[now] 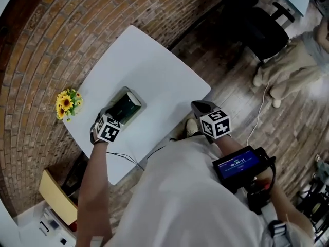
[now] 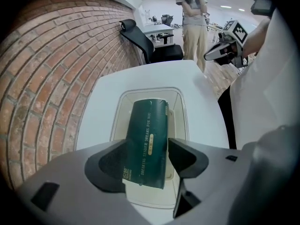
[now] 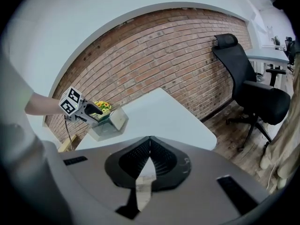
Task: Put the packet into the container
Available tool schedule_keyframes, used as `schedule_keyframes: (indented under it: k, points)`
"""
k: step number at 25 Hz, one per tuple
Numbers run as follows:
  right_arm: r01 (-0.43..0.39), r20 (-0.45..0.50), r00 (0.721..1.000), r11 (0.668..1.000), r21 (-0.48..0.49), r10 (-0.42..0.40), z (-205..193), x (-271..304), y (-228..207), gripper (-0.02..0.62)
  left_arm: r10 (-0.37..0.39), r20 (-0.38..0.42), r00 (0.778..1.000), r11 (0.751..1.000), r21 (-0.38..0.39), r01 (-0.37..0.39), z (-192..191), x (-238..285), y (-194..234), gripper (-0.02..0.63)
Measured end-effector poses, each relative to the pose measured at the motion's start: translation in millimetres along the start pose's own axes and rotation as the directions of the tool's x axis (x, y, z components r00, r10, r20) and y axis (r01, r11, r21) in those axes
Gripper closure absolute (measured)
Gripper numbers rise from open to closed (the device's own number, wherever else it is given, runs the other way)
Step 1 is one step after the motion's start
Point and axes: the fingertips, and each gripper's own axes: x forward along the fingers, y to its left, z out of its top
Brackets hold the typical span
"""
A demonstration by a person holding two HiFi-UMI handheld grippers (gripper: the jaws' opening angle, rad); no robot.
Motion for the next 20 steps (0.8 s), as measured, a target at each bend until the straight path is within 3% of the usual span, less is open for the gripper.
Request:
schedule_keyframes:
  k: [9,15,20]
  points:
    - [-0.071,-0.076,0.995,0.994,-0.082,0.065,-7.8,5.4,15.1,0.589,0.155,0.145,0.977,0.982,-0.133,-0.136,13.5,-57.5,4.8,0.329]
    - [-0.118,-0.073,0.991,0.983,-0.138,0.109,2.7,6.4,33.3,0.589,0.220,0.258,0.941,0.943,-0.302,-0.138,16.7,-91.4,-14.0,0.429]
    - [-0.156,-0.070,0.987,0.964,-0.217,0.144,13.1,16.7,69.9,0.589,0.295,0.330,0.897,0.888,-0.441,-0.130,-13.1,-111.6,-28.5,0.527]
